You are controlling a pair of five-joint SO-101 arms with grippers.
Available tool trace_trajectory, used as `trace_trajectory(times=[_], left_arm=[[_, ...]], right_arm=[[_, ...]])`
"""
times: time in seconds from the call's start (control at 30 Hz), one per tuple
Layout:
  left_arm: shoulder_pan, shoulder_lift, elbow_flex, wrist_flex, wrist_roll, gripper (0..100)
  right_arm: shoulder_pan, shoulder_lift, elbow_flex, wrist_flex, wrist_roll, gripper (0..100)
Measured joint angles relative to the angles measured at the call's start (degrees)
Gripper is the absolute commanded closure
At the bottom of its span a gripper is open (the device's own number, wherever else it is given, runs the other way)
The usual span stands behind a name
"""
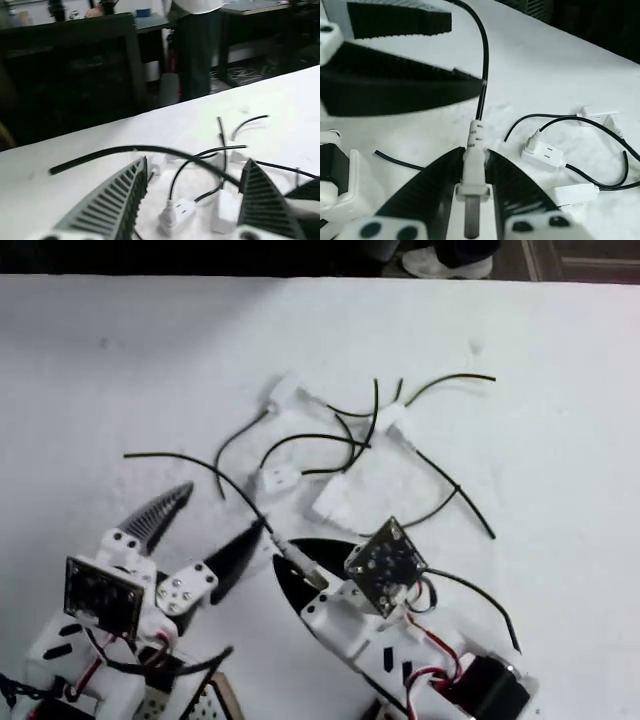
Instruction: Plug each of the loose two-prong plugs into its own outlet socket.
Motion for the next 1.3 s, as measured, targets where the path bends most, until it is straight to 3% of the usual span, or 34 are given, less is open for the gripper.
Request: trace_trajectory(times=[0.17,0.33,0.8,1.03,1.3], left_arm=[[6.59,0.00,0.00,0.00,0.00,71],[7.74,-0.53,0.00,0.44,0.00,71],[-5.27,-1.58,-0.53,8.44,-3.34,71],[-8.18,-1.58,5.89,0.26,-3.16,71],[-7.12,-1.58,3.87,-3.87,0.88,71]], right_arm=[[0.00,0.53,0.79,-0.70,0.00,98.1],[0.00,0.53,0.79,-0.70,0.00,98.1],[3.43,0.26,0.79,-7.38,2.64,98.1],[-4.04,0.18,0.79,-4.57,2.81,98.1],[-5.27,0.09,4.22,-3.96,2.81,98.1]])
